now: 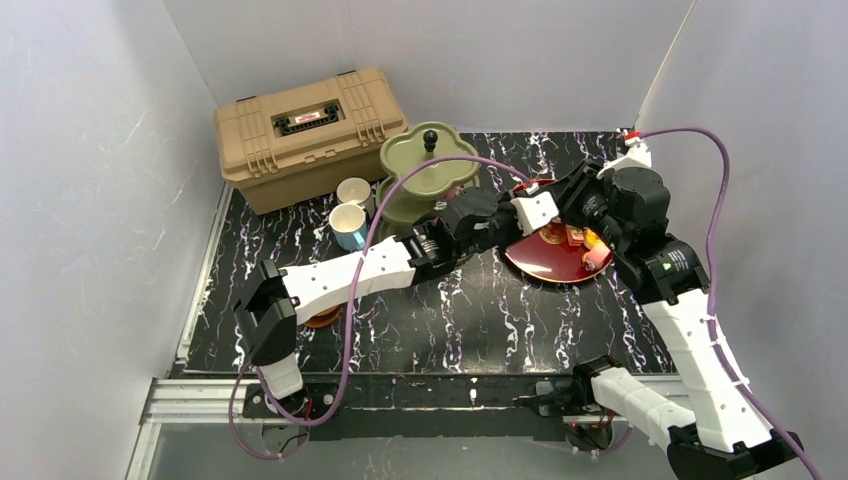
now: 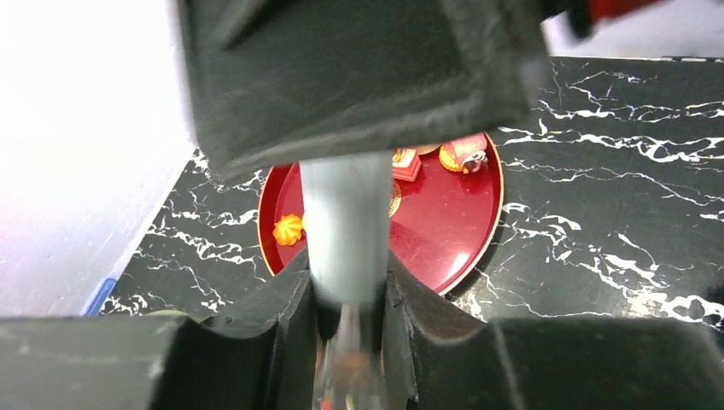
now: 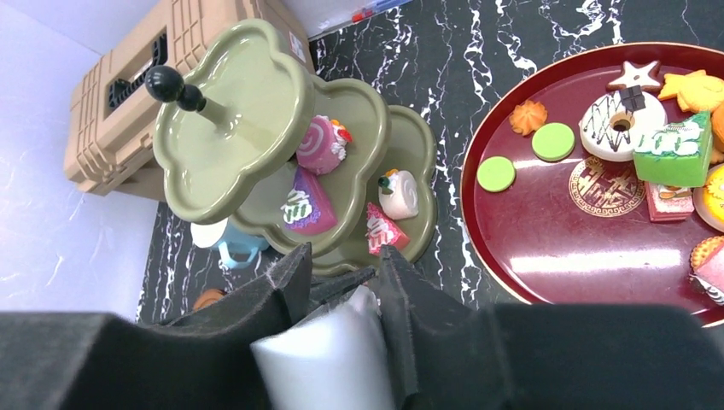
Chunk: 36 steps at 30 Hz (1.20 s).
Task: Serve the afternoon tea
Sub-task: Adjust the clamp.
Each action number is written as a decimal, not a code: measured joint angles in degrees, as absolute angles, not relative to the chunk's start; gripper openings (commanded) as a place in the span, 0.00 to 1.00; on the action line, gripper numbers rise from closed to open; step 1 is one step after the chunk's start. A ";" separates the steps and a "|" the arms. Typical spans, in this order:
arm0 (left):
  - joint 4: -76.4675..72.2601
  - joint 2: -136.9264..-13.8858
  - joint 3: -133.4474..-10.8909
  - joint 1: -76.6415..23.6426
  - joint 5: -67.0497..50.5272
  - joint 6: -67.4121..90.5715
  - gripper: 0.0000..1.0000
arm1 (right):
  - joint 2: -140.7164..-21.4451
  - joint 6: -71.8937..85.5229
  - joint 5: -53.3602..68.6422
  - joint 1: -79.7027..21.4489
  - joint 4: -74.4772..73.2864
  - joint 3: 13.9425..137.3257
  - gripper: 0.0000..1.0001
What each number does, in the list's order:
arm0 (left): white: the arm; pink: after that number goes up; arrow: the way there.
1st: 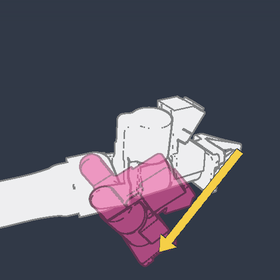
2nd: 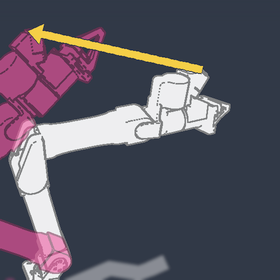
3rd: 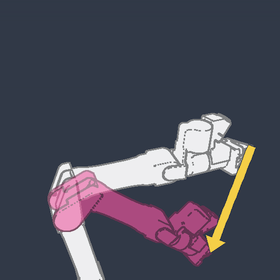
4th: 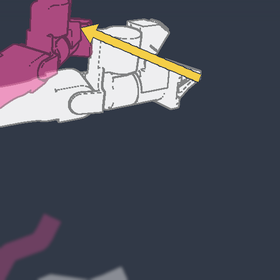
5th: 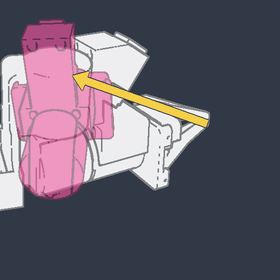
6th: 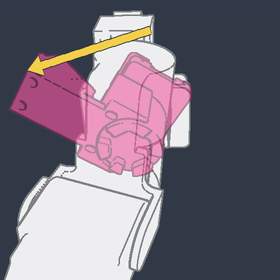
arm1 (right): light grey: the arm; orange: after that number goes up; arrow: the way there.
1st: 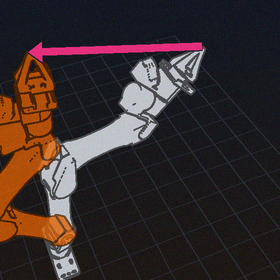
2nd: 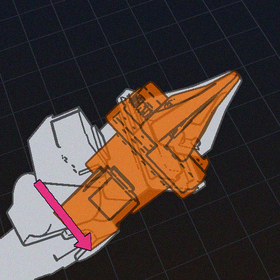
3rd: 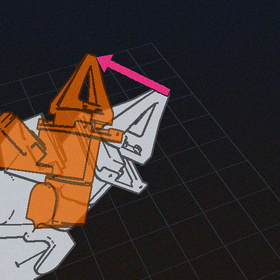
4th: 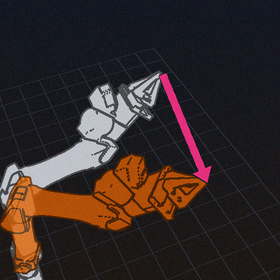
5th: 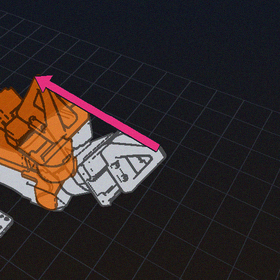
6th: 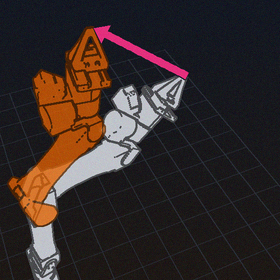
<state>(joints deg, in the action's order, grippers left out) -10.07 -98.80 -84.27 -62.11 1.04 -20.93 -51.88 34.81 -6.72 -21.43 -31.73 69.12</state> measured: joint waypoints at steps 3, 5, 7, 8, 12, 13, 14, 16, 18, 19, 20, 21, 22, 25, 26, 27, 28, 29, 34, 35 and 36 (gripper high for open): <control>-9.78 -98.80 -84.27 -62.00 1.13 -20.78 0.15 | -51.40 35.48 -6.20 -21.39 -32.03 69.47 0.75; -9.43 -98.70 -84.25 -61.78 0.67 -20.25 0.15 | -51.29 34.83 -6.35 -21.39 -33.10 70.54 0.84; -8.78 -97.82 -84.18 -61.49 -0.14 -19.03 0.15 | -51.31 34.39 -6.00 -21.12 -34.30 71.53 0.89; -8.32 -97.14 -84.05 -61.30 -0.97 -18.31 0.15 | -51.35 34.00 -5.61 -21.12 -35.09 72.27 0.91; -5.96 -93.49 -83.48 -60.23 -4.03 -15.27 0.15 | -51.53 32.16 -2.35 -21.12 -37.95 76.18 0.93; -5.30 -92.38 -83.31 -59.92 -4.89 -14.48 0.15 | -51.53 31.92 -1.30 -21.12 -38.22 76.82 0.93; -4.60 -91.37 -83.29 -59.66 -5.80 -13.80 0.14 | -51.51 31.68 0.47 -21.12 -38.13 77.45 0.93; -3.51 -90.13 -83.22 -59.40 -6.96 -12.78 0.14 | -51.46 31.66 3.16 -21.12 -37.41 77.58 0.93; -2.76 -89.45 -83.22 -59.33 -7.92 -11.88 0.14 | -51.48 31.70 6.22 -21.12 -37.17 77.34 0.91; -2.72 -89.38 -83.22 -59.31 -8.21 -11.66 0.14 | -51.48 31.73 7.27 -21.12 -37.12 77.10 0.90; -2.57 -89.38 -83.22 -59.20 -8.43 -11.35 0.14 | -51.55 31.83 8.58 -21.12 -37.06 76.73 0.88; -2.24 -89.38 -83.22 -59.09 -8.69 -11.11 0.14 | -51.62 32.01 9.85 -21.12 -36.69 76.29 0.87; -1.76 -89.41 -83.24 -58.96 -8.88 -10.87 0.14 | -51.79 32.34 11.03 -21.12 -36.32 75.90 0.85; -0.75 -89.45 -83.33 -58.57 -9.30 -10.37 0.14 | -52.45 32.82 13.17 -21.12 -35.22 74.98 0.77; -0.56 -89.47 -83.35 -58.41 -9.52 -10.26 0.14 | -52.60 32.91 13.72 -21.12 -34.79 74.52 0.74; -0.36 -89.47 -83.37 -58.28 -9.63 -10.22 0.14 | -52.66 33.01 14.09 -21.12 -34.48 74.11 0.71; -0.14 -89.47 -83.42 -58.22 -9.74 -10.20 0.13 | -52.80 33.04 14.39 -21.12 -34.44 73.80 0.69; 0.08 -89.47 -83.42 -58.19 -9.82 -10.17 0.13 | -52.86 33.08 14.63 -21.12 -34.17 73.56 0.67; 0.86 -89.60 -83.48 -57.84 -10.37 -10.17 0.13 | -53.49 33.32 15.86 -21.15 -32.75 72.44 0.62; 1.06 -89.69 -83.55 -57.80 -10.61 -10.17 0.13 | -53.56 33.32 15.94 -21.17 -32.49 72.27 0.62; 1.19 -89.78 -83.64 -57.76 -10.81 -10.15 0.13 | -53.65 33.28 16.03 -21.19 -32.36 72.20 0.61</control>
